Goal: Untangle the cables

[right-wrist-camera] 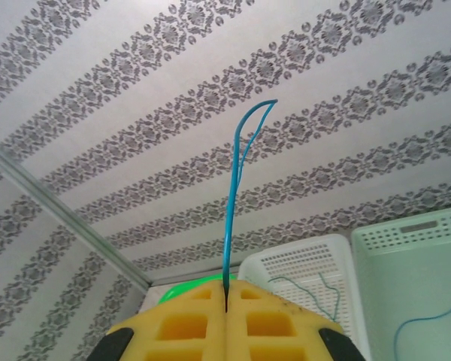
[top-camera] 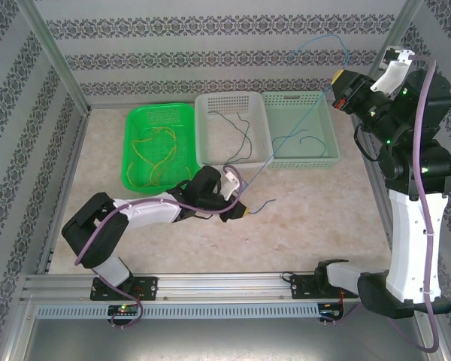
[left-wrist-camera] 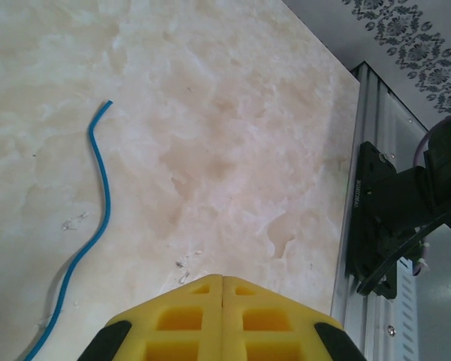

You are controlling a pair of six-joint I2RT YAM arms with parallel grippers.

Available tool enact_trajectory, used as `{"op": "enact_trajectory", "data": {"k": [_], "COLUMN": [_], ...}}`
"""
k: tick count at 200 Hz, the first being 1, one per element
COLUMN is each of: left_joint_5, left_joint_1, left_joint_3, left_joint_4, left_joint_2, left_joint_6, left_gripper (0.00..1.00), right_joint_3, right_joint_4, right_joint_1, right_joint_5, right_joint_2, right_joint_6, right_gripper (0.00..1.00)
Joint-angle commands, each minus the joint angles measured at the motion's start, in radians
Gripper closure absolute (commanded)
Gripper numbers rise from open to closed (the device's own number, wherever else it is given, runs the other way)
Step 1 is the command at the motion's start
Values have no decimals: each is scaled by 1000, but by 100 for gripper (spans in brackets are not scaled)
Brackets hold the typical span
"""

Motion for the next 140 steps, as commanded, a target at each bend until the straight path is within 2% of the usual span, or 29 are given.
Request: {"op": "enact_trajectory", "data": {"k": [1,17,46,54,58,63,83,99,111,140], "left_joint_5": [-61,-89,-138,-152,-163,-176,-196,-197,-212,-234], "left_joint_1": [-11,-11,-11,-11,-12,-11,-11,-12,-12,-12], "left_joint_3": [-24,-22,-16,-17,-19,-20,-14,-13,-13,-32], "left_joint_4": [-88,-112,-169,-174,-176,-176,-185,-183,-191,-186], "left_joint_2": [-29,-31,-24,-25,-28,-30,-33,-40,-43,-67], "left_joint_6": [32,34,32,29,27,22,18,19,18,17], "left_gripper": [100,99,84,74,63,57,48,45,33,29], "right_joint_3": [40,27,33,40,40,39,29,22,21,14], "right_joint_4": [39,71,127,139,145,154,182,193,198,223], "right_joint_1": [-12,-12,-12,-12,-12,-11,-12,-12,-12,-13], "right_joint_5": [118,180,234,222,218,214,215,204,200,181], "right_joint_2": [-1,-8,-5,0,2,4,12,25,38,69], "right_joint_6": [-75,-107,-131,-125,-122,-118,-110,-110,-114,-115], "right_gripper": [100,100,100,100,100,100,100,100,100,100]}}
